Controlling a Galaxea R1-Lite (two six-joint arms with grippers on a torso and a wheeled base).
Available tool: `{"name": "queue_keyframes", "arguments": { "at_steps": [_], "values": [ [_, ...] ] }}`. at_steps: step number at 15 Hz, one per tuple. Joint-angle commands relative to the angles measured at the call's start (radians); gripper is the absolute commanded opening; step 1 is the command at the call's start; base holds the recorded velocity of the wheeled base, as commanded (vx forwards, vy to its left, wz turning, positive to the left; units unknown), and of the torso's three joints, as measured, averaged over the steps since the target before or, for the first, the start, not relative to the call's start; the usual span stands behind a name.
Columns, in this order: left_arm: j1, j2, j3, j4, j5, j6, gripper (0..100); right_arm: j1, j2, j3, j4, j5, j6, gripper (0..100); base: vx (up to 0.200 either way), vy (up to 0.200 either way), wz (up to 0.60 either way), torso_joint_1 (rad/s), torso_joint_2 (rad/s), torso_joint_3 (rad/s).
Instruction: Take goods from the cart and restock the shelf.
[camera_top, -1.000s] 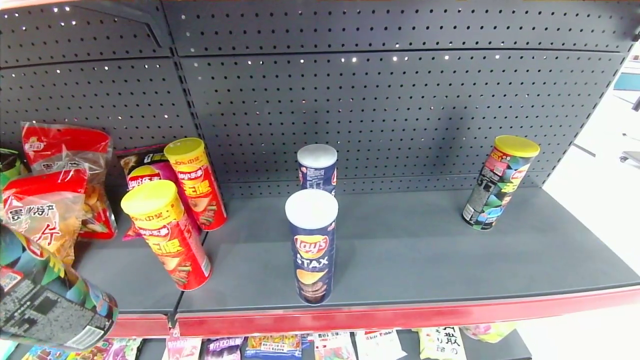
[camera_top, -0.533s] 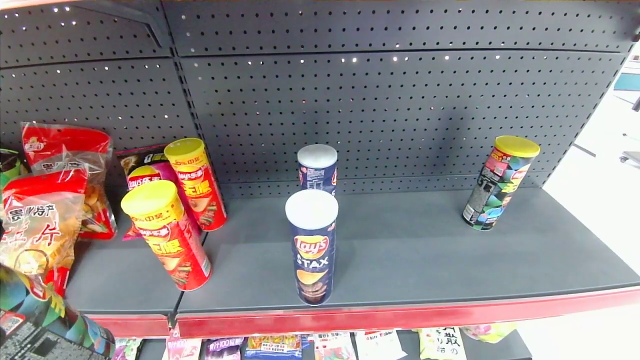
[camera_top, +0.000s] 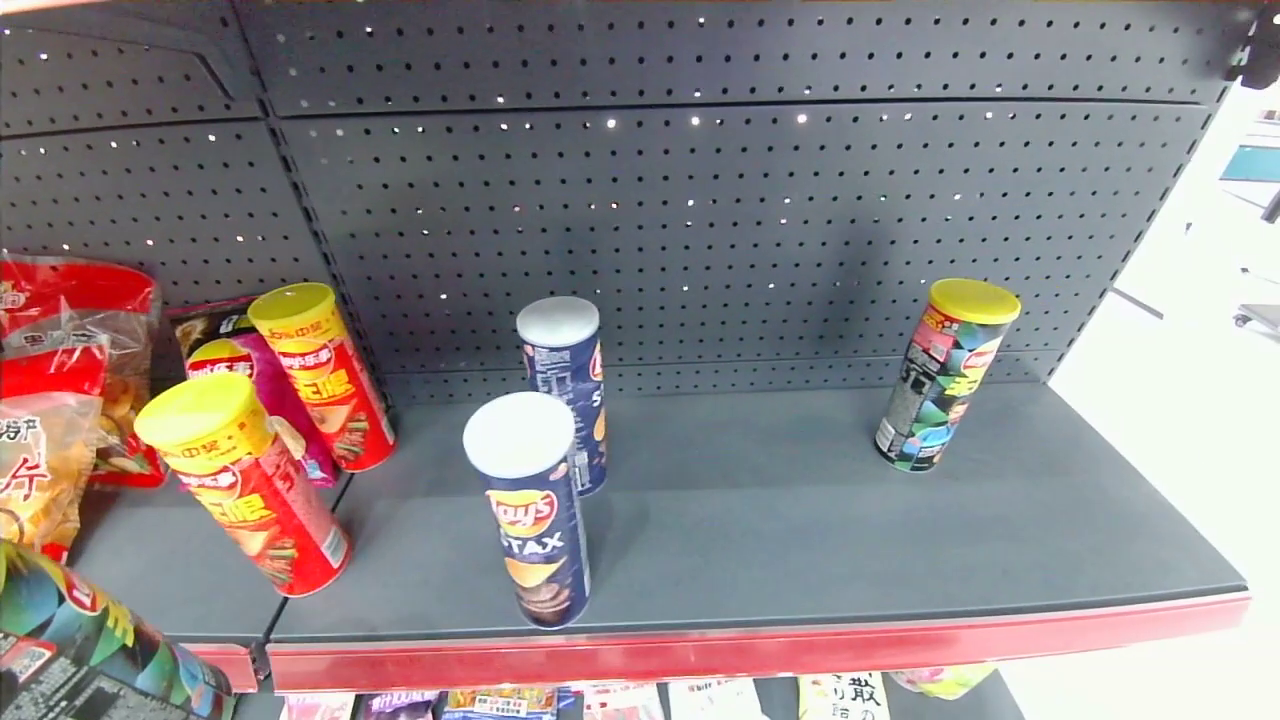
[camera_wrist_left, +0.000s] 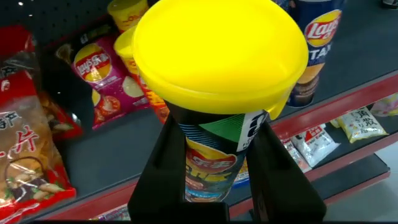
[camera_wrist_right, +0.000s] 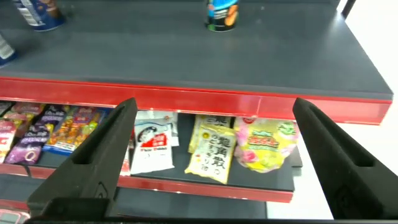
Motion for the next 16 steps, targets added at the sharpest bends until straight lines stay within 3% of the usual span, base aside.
{"name": "queue_keyframes", "arguments": {
  "at_steps": [1,14,16],
  "values": [
    [0.0,0.001,0.0,-0.001,0.0,0.0,0,0.001,0.001,0.0,-0.001,0.001,0.0,100,0.0,-0.2,0.0,0.002,0.0,0.002],
    [0.0,-0.014,0.0,-0.001,0.003,0.0,0,-0.001,0.001,0.0,-0.001,0.001,0.0,100,0.0,-0.2,0.0,0.002,0.0,0.004],
    [0.0,-0.018,0.0,-0.001,0.0,0.001,0,-0.001,0.001,0.0,-0.001,0.001,0.001,100,0.0,0.0,0.0,0.0,0.0,0.0]
  ]
}}
